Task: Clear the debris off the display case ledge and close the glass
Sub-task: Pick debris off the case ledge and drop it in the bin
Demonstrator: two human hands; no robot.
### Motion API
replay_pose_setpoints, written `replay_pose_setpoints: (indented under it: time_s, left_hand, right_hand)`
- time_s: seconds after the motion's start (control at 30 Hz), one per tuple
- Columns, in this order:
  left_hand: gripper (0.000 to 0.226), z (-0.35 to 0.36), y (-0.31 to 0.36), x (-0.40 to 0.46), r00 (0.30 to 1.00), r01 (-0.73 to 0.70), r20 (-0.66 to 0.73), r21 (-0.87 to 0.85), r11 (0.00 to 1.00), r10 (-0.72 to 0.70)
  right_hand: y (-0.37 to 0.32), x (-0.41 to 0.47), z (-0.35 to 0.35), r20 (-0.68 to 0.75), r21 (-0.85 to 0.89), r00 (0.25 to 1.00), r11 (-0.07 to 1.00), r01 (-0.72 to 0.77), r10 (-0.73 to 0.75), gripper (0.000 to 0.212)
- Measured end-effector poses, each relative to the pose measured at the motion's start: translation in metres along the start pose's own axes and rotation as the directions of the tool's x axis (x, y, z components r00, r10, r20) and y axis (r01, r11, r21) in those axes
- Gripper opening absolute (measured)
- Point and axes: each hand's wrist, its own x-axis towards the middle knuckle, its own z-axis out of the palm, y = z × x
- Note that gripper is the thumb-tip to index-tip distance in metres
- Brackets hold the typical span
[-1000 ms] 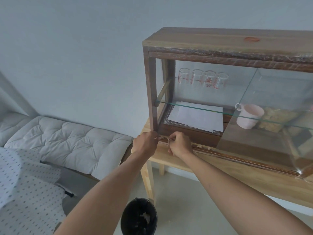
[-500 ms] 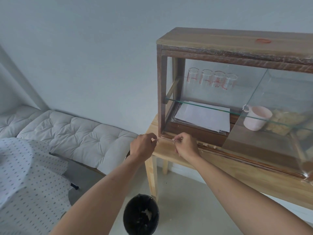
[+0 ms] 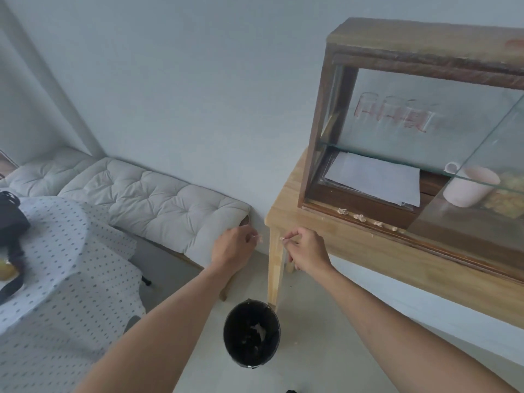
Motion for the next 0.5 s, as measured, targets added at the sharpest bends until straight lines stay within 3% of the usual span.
replay_pose_setpoints:
  time_s: [0.5]
  left_hand:
    - [0.018,0.077,-0.114,-0.071,0.926,0.359,0.146,-0.043,0.932,-0.349]
  right_hand:
    - [0.086,-0.009,0.120,0.197,-0.158,0.965,0.977,-0.143,0.173,0.010]
